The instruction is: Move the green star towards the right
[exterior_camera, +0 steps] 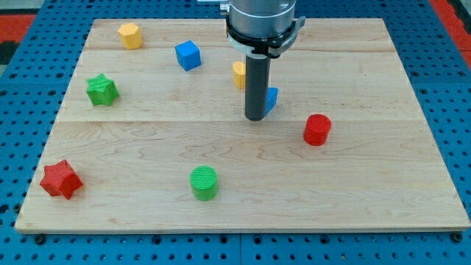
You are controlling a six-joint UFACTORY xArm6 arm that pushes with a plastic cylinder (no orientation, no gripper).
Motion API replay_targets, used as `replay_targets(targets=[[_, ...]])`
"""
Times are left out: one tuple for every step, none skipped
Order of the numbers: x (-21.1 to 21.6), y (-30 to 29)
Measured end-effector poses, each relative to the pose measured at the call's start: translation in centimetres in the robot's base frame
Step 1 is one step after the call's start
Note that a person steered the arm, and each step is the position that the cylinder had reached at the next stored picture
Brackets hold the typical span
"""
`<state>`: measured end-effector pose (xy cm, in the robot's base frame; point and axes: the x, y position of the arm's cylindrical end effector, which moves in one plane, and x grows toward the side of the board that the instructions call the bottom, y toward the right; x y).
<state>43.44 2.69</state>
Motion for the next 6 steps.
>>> replay_targets(targets=[[0.8, -6.2], [2.5, -17.3], [0.8, -29.7], [-4.3, -31.9], [-5.1, -27.2], [-5.3, -22.1]])
